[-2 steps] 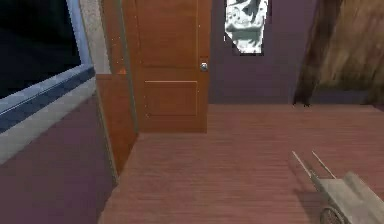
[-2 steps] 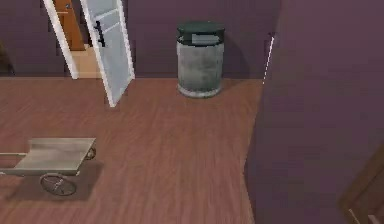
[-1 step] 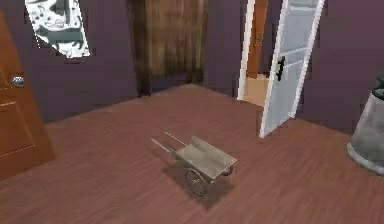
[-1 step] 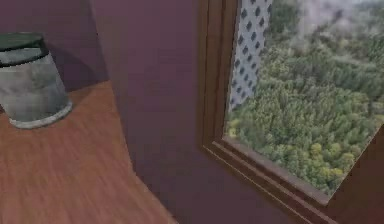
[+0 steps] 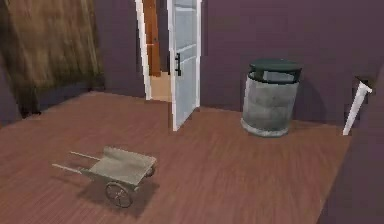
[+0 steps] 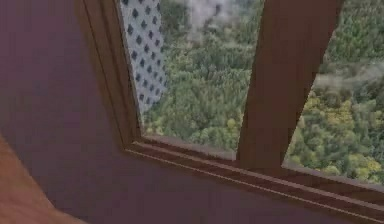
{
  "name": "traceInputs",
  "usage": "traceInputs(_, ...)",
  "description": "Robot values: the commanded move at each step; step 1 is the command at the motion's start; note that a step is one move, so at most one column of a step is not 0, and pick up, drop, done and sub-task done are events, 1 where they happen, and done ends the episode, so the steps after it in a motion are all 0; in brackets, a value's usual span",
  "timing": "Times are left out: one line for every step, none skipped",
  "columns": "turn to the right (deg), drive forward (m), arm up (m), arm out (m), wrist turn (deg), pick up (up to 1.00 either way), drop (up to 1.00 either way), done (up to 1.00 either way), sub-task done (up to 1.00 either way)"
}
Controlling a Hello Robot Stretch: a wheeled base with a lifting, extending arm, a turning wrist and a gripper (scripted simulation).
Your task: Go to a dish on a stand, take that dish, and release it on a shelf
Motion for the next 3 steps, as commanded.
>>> traceInputs(0.0, 1.00, 0.00, 0.00, 0.0, 0.00, 0.00, 0.00, 0.00)
traceInputs(6.0, 0.00, 0.00, 0.00, 0.0, 0.00, 0.00, 0.00, 0.00)
traceInputs(0.0, 0.55, 0.00, 0.00, 0.0, 0.00, 0.00, 0.00, 0.00)
